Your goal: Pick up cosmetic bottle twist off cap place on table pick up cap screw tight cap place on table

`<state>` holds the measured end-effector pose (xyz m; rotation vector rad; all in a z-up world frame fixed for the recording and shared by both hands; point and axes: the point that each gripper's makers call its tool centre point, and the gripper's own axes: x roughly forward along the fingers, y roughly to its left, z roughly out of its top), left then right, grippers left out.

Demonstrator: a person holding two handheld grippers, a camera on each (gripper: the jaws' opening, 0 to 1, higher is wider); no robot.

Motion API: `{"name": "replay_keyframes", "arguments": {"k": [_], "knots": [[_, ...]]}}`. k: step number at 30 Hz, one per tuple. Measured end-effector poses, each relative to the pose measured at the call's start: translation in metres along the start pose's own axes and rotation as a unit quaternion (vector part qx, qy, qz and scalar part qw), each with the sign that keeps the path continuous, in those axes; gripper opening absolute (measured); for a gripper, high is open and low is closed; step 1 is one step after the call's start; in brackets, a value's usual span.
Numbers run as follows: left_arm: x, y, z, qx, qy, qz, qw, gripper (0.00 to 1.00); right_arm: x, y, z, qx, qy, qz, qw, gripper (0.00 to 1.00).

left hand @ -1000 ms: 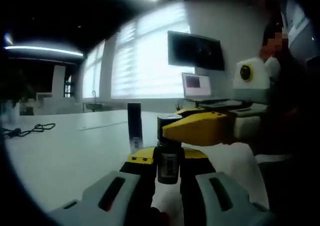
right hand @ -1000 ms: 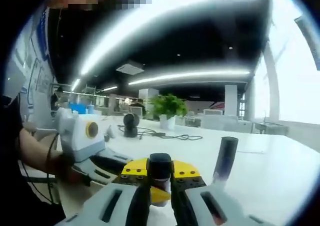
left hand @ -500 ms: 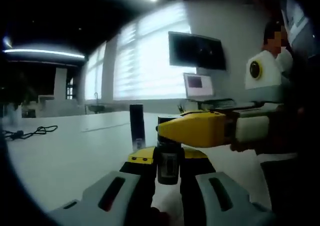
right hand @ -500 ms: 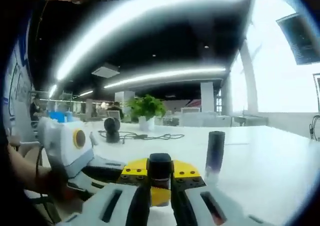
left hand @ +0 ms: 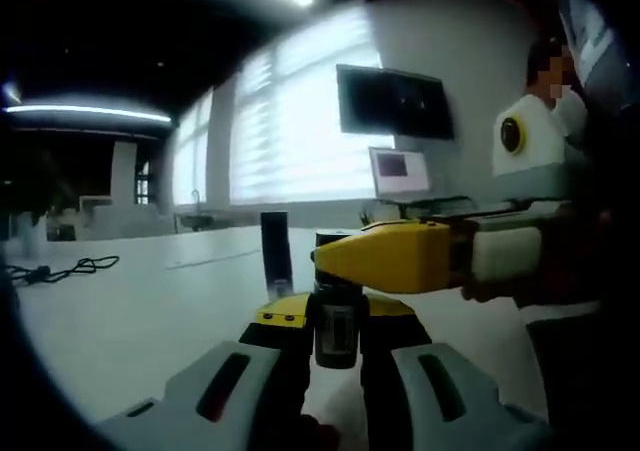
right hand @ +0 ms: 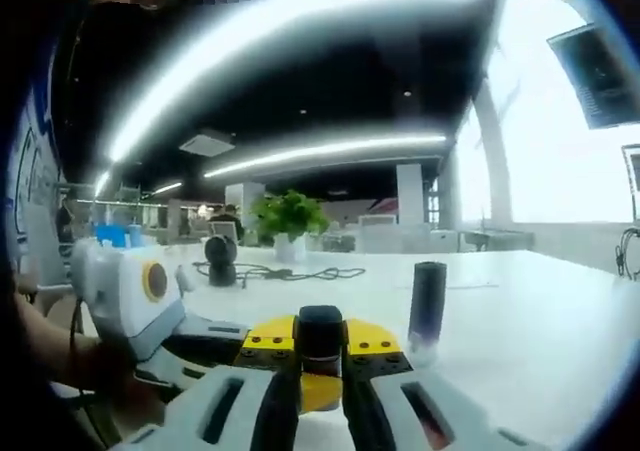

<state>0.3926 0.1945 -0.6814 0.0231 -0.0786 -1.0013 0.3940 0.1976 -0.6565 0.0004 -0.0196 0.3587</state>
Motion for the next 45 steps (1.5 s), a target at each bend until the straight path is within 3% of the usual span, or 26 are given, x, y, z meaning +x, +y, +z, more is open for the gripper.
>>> {"name": "replay_keyframes", "arguments": {"k": [3,6,11,13,14,18,19,21,22,24,25,26,27,30,32,33,36,41,45], "knots": [[0.000,0.001,0.000,0.000,-0.002,0.002,1.0000,0.08,0.001,0.005,0.000,-0.008,-0.004,0.017,0.9998,0.11],[0.001,0.004,-0.005,0.000,0.005,-0.003,1.0000,0.08,-0.001,0.015,0.007,0.032,-0.025,0.047,0.9981,0.27],[0.002,0.002,-0.007,-0.007,0.009,-0.012,0.9999,0.08,-0.002,0.011,0.000,0.026,-0.010,0.068,0.9973,0.26],[0.002,0.002,-0.006,-0.011,0.007,-0.012,0.9998,0.08,-0.001,0.019,0.002,0.035,-0.014,0.077,0.9963,0.27],[0.002,0.002,-0.006,-0.016,0.007,-0.016,0.9997,0.08,-0.001,0.030,0.003,0.038,-0.016,0.106,0.9935,0.28],[0.001,-0.001,-0.003,-0.039,0.001,-0.031,0.9988,0.08,-0.009,0.008,0.011,0.027,-0.031,0.167,0.9850,0.30],[0.001,-0.002,-0.002,-0.043,-0.001,-0.035,0.9984,0.08,-0.013,0.014,0.015,0.020,-0.036,0.209,0.9771,0.28],[0.001,-0.006,-0.002,-0.047,-0.001,-0.046,0.9979,0.08,-0.014,0.008,0.016,0.019,-0.030,0.229,0.9728,0.30],[0.001,-0.008,-0.003,-0.047,-0.001,-0.051,0.9976,0.08,-0.019,0.015,0.017,0.011,-0.029,0.271,0.9621,0.27],[0.001,-0.013,-0.003,-0.037,-0.003,-0.063,0.9973,0.08,-0.018,0.005,0.023,-0.019,-0.048,0.282,0.9581,0.26],[0.002,-0.014,-0.003,-0.034,-0.003,-0.065,0.9973,0.08,-0.025,0.012,0.021,-0.003,-0.041,0.320,0.9465,0.26],[0.002,-0.015,-0.004,-0.031,-0.002,-0.067,0.9973,0.08,-0.023,0.007,0.022,-0.008,-0.044,0.319,0.9468,0.27],[0.002,-0.016,-0.004,-0.032,-0.001,-0.071,0.9970,0.08,-0.026,0.009,0.019,-0.011,-0.038,0.340,0.9397,0.27],[0.002,-0.017,-0.004,-0.034,-0.001,-0.076,0.9965,0.08,-0.028,0.009,0.014,-0.015,-0.023,0.372,0.9279,0.28],[0.002,-0.017,-0.004,-0.038,-0.001,-0.079,0.9962,0.08,-0.025,0.004,0.012,-0.016,-0.018,0.377,0.9259,0.28],[0.001,-0.017,-0.004,-0.039,-0.001,-0.081,0.9960,0.08,-0.029,0.008,0.009,-0.012,-0.008,0.398,0.9173,0.28],[0.001,-0.020,-0.004,-0.043,-0.001,-0.091,0.9949,0.08,-0.029,0.005,0.007,-0.007,-0.003,0.421,0.9071,0.26],[-0.001,-0.031,-0.004,-0.048,-0.001,-0.122,0.9913,0.08,-0.025,0.000,0.011,0.005,-0.005,0.442,0.8972,0.26],[-0.001,-0.033,-0.004,-0.048,-0.001,-0.129,0.9905,0.08,-0.033,0.005,0.009,0.005,0.012,0.481,0.8765,0.26]]}}
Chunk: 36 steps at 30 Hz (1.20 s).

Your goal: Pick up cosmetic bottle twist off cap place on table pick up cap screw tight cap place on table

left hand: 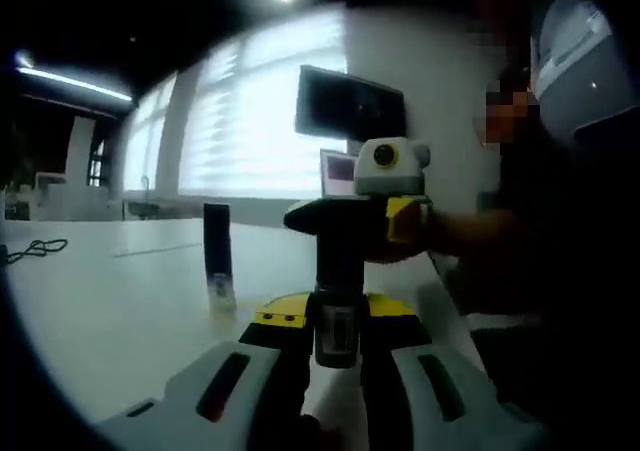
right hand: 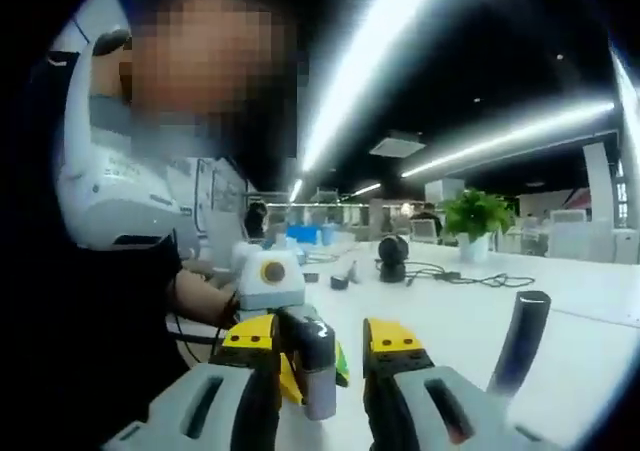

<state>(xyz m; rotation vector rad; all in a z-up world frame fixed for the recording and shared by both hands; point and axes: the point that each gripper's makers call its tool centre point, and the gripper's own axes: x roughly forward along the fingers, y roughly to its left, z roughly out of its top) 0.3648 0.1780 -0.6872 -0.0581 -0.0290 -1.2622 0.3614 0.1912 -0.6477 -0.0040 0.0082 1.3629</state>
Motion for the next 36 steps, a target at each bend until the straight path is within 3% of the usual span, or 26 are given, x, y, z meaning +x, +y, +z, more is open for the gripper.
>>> {"name": "replay_keyframes", "arguments": {"k": [4,6,11,14,20,25,36], "knots": [[0.000,-0.001,0.001,-0.003,-0.002,-0.007,1.0000,0.08,0.005,0.002,-0.006,0.001,0.016,0.015,0.9998,0.26],[0.000,-0.002,0.000,-0.001,0.000,-0.009,1.0000,0.08,0.007,0.006,-0.003,0.028,0.002,0.029,0.9992,0.26],[0.000,-0.003,-0.001,-0.001,0.002,-0.015,0.9999,0.08,0.007,0.007,-0.009,0.025,0.017,0.062,0.9976,0.24],[0.000,-0.002,-0.001,-0.001,0.002,-0.016,0.9999,0.08,0.007,0.003,-0.011,0.024,0.023,0.067,0.9972,0.18],[0.000,-0.001,-0.002,-0.001,0.003,-0.016,0.9999,0.08,0.009,0.005,-0.014,0.029,0.032,0.091,0.9949,0.17],[-0.001,0.002,-0.003,-0.001,0.004,-0.014,0.9999,0.08,0.011,0.006,-0.016,0.023,0.037,0.098,0.9942,0.11],[0.000,0.004,-0.003,0.011,0.006,-0.004,0.9999,0.08,0.011,0.006,-0.017,-0.004,0.034,0.072,0.9968,0.10]]}}
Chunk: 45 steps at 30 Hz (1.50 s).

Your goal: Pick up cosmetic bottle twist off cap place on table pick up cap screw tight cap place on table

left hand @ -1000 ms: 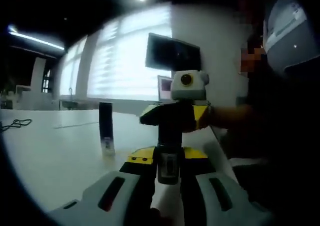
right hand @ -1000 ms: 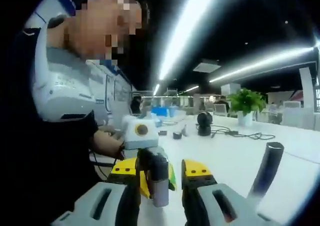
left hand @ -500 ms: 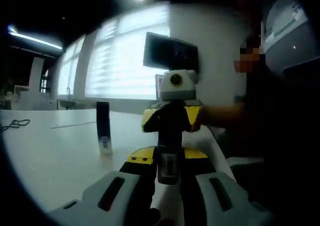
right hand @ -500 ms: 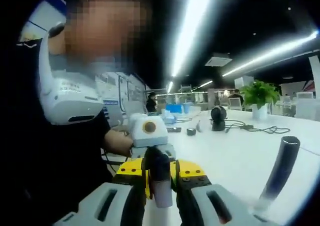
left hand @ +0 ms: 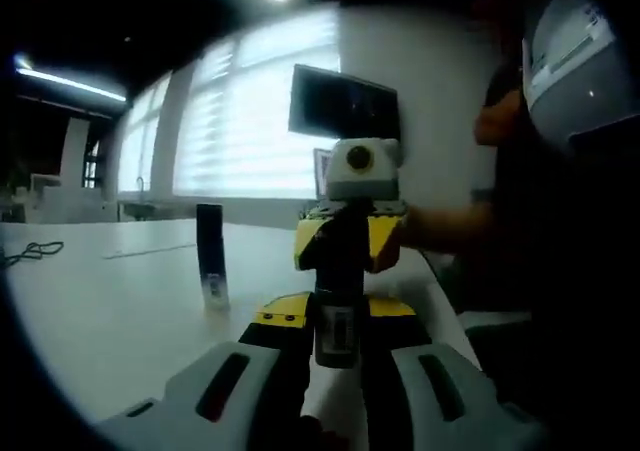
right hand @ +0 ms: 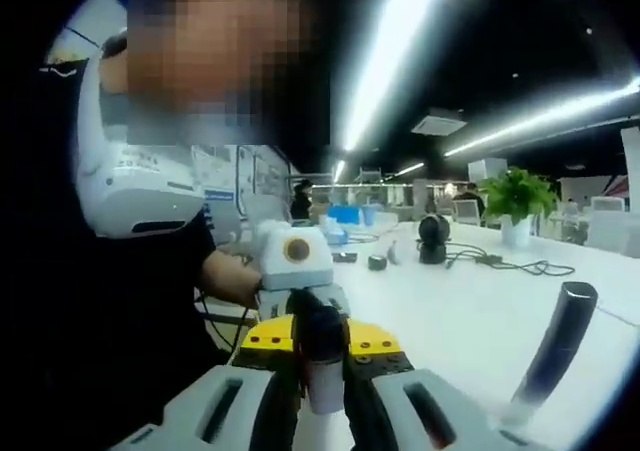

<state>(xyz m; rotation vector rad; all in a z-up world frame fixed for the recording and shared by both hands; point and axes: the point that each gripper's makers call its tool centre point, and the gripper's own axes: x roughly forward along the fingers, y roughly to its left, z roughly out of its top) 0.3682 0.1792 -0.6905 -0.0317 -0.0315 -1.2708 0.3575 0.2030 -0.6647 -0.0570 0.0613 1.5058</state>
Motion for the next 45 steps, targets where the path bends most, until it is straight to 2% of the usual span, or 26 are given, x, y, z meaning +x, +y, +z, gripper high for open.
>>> {"name": "replay_keyframes", "arguments": {"k": [20,31,37,41,45], "knots": [[-0.002,0.013,0.003,0.012,-0.008,0.030,0.9995,0.08,0.003,-0.008,0.005,-0.030,0.004,-0.096,0.9949,0.09],[-0.003,0.015,0.007,0.007,-0.016,0.041,0.9990,0.08,0.005,-0.013,0.010,-0.012,-0.014,-0.155,0.9877,0.09],[-0.004,0.019,0.008,0.015,-0.018,0.054,0.9983,0.08,0.007,-0.018,0.010,-0.013,-0.016,-0.189,0.9817,0.09],[-0.004,0.021,0.007,0.012,-0.015,0.061,0.9980,0.08,0.006,-0.021,0.008,0.003,-0.022,-0.223,0.9746,0.09],[-0.004,0.022,0.006,0.013,-0.015,0.063,0.9978,0.08,0.005,-0.021,0.009,-0.002,-0.021,-0.248,0.9684,0.09]]}}
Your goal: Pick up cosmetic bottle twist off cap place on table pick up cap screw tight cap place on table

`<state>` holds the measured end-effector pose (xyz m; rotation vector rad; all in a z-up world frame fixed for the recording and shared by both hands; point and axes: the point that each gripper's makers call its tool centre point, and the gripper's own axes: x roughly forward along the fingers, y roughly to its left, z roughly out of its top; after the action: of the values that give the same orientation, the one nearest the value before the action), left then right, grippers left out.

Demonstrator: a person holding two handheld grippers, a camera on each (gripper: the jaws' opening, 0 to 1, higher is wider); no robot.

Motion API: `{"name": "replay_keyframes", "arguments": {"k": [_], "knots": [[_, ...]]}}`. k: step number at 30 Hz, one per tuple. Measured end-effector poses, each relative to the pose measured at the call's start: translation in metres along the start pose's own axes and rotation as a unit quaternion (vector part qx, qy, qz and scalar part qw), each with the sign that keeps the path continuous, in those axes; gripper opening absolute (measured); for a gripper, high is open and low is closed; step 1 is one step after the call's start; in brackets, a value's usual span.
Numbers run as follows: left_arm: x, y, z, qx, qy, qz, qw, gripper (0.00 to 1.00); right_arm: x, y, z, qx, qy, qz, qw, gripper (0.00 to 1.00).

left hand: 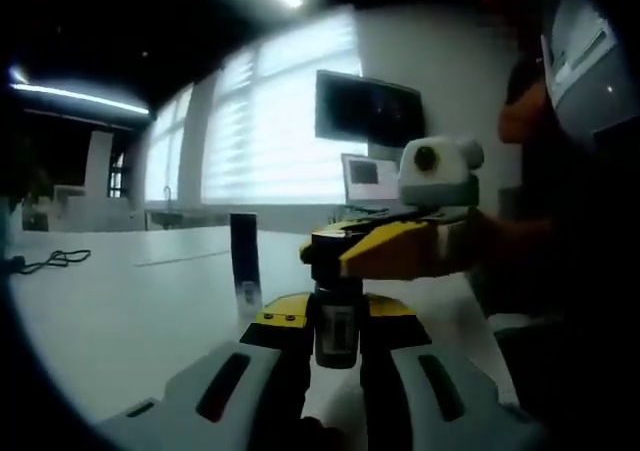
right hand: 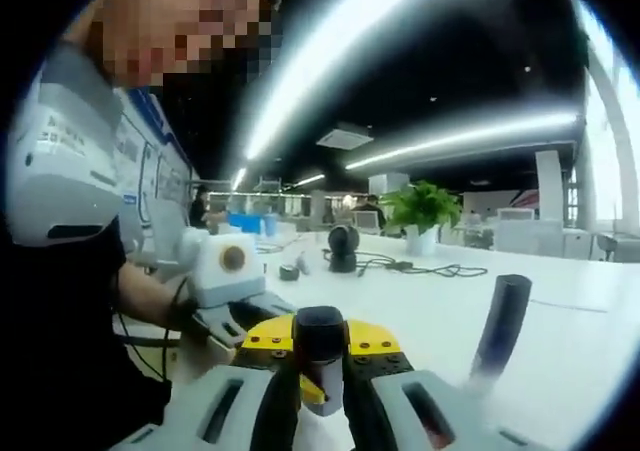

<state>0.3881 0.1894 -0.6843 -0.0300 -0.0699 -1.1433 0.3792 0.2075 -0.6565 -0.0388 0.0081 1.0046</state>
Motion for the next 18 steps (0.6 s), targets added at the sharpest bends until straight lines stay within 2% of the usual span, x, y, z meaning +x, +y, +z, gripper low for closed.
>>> {"name": "replay_keyframes", "arguments": {"k": [3,9,18], "knots": [[-0.0004,0.0006,0.0011,-0.001,-0.003,0.001,1.0000,0.08,0.0004,0.0001,0.0009,-0.002,-0.003,-0.017,0.9998,0.09],[-0.0011,0.0025,0.0021,-0.002,-0.005,0.006,1.0000,0.08,0.0008,-0.0023,0.0022,-0.020,0.000,-0.074,0.9971,0.09],[-0.0019,0.0061,0.0029,0.002,-0.006,0.014,0.9999,0.07,0.0020,-0.0048,0.0027,-0.027,-0.006,-0.123,0.9921,0.09]]}}
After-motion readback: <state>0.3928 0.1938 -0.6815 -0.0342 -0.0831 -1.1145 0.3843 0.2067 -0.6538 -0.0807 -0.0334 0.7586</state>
